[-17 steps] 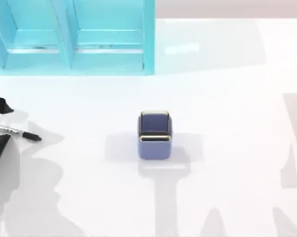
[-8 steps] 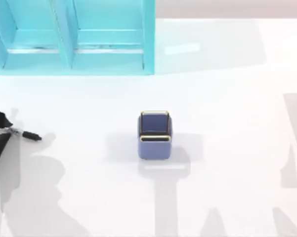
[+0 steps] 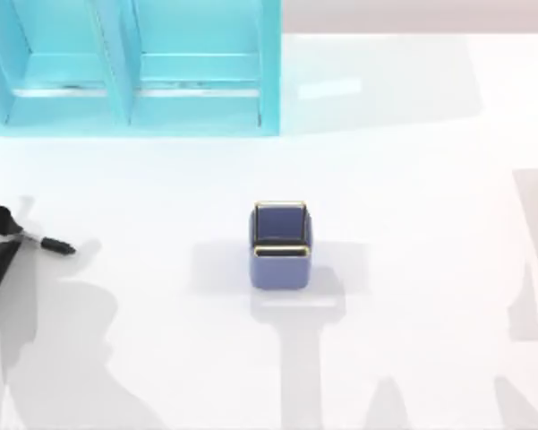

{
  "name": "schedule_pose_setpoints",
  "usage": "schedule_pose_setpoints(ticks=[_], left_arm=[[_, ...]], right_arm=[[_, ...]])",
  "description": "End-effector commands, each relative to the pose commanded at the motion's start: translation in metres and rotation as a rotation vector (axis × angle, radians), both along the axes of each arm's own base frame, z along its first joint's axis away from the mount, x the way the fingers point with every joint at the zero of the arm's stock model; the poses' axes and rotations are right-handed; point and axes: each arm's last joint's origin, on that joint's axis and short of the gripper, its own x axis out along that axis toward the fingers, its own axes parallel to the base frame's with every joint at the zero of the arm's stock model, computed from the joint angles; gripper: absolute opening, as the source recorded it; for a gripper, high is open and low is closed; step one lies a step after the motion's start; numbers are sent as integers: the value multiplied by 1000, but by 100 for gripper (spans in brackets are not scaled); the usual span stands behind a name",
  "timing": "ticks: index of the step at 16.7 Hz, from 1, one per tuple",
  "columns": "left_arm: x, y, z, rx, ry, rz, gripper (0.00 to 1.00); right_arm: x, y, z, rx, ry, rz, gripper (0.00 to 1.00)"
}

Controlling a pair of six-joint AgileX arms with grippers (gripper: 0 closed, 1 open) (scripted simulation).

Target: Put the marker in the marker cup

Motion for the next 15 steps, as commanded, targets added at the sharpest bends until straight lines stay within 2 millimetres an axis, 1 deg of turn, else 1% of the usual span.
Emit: schedule_pose_setpoints(ticks=[3, 4, 7, 9, 12, 15], left_arm=[[0, 0, 0, 0, 0, 0, 0], [-8, 12, 37, 64, 172, 13, 0], [-11, 15, 43, 61, 173, 17, 0], [-16, 19, 56, 57, 176, 21, 0], [-32, 27, 86, 52, 182, 23, 0], [-60, 31, 126, 52, 180, 20, 0]], right_arm=[[0, 0, 0, 0, 0, 0, 100], [0, 0, 0, 0, 0, 0, 100], [0, 0, 0, 0, 0, 0, 100], [0, 0, 0, 0, 0, 0, 100], [0, 0, 0, 0, 0, 0, 100], [0, 0, 0, 0, 0, 0, 100]])
